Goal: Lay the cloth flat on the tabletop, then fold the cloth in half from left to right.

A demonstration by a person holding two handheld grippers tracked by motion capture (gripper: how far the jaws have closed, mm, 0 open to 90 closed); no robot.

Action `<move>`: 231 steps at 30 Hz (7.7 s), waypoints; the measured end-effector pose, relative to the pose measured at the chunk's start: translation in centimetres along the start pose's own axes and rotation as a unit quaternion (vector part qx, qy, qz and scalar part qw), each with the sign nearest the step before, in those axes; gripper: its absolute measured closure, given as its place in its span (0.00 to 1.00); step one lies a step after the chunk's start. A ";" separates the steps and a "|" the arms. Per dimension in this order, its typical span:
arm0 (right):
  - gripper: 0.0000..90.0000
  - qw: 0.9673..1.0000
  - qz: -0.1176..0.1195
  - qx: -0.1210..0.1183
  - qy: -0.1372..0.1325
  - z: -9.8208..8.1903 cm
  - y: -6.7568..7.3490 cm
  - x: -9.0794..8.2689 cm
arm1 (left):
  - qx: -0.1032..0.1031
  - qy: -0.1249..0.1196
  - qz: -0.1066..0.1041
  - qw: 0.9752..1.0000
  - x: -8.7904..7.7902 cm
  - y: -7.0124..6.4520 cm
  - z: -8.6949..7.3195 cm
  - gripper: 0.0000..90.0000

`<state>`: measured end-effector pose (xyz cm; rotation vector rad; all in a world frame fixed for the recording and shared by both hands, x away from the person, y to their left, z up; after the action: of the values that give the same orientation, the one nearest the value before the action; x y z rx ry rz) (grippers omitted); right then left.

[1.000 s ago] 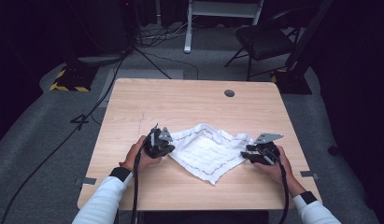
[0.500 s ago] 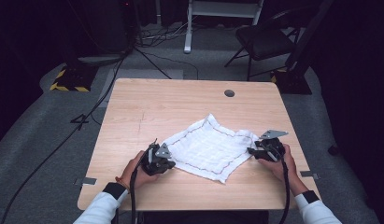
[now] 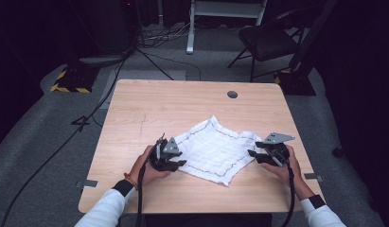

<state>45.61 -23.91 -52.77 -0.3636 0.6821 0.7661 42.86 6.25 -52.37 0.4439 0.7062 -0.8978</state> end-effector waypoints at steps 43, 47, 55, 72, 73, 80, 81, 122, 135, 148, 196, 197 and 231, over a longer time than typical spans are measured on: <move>0.97 0.999 -0.042 0.023 -0.019 1.6 -5.4 1.3 | -0.049 -0.010 0.032 0.998 6.5 9.3 7.8 0.95; 0.97 0.998 -0.052 0.011 -0.037 3.8 -5.4 0.9 | -0.049 -0.032 0.032 0.998 4.5 9.3 7.7 0.95; 0.97 0.996 -0.079 -0.007 -0.043 8.3 -7.1 2.1 | -0.066 -0.070 0.078 0.992 2.7 11.0 8.4 0.95; 0.76 1.000 -0.015 -0.024 0.004 8.2 -5.3 7.3 | -0.090 -0.035 0.095 0.991 4.0 12.3 3.7 0.65; 0.75 1.000 -0.002 -0.029 0.003 7.7 -4.5 7.3 | -0.090 -0.035 0.095 0.991 4.0 12.3 3.7 0.62; 0.69 0.994 0.094 -0.049 -0.010 4.7 0.8 5.1 | -0.034 0.021 0.045 0.998 2.4 8.0 -0.8 0.60; 0.69 0.994 0.094 -0.049 -0.010 4.7 0.8 5.1 | -0.034 0.021 0.045 0.998 2.4 8.0 -0.8 0.61; 1.00 0.986 0.130 -0.090 0.046 -3.2 4.5 -0.5 | -0.006 0.040 -0.080 0.996 0.5 -2.0 -4.2 0.93; 0.82 0.992 0.112 -0.053 0.025 -4.7 4.4 -3.0 | 0.005 0.024 -0.064 0.998 -0.8 -2.4 -3.7 0.72; 0.38 0.994 0.100 -0.044 -0.002 -2.8 4.8 -1.9 | -0.054 0.001 0.023 0.998 -0.9 2.7 -3.4 0.26; 0.48 0.977 0.141 -0.161 -0.022 7.4 14.7 7.3 | -0.122 -0.007 0.127 0.984 3.8 13.6 1.2 0.24; 0.48 0.977 0.141 -0.161 -0.022 7.4 14.7 7.3 | -0.122 -0.007 0.127 0.984 3.8 13.6 1.2 0.24; 0.93 0.970 0.168 -0.176 0.006 10.0 21.6 13.3 | -0.186 -0.023 0.084 0.979 7.9 16.4 1.3 0.79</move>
<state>40.92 2.80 -55.79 -0.5855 0.6257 1.2152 60.28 10.23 -56.16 0.1460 0.7633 -0.5981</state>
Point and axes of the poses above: each handheld gripper's, and its own axes: x roughly forward along the jaws, z roughly out of its top, y roughly to its left, the point moved 9 cm from there along x, roughly forward along the jaws, and after that the axes turned 4 degrees about z, right-handed, at the moved point
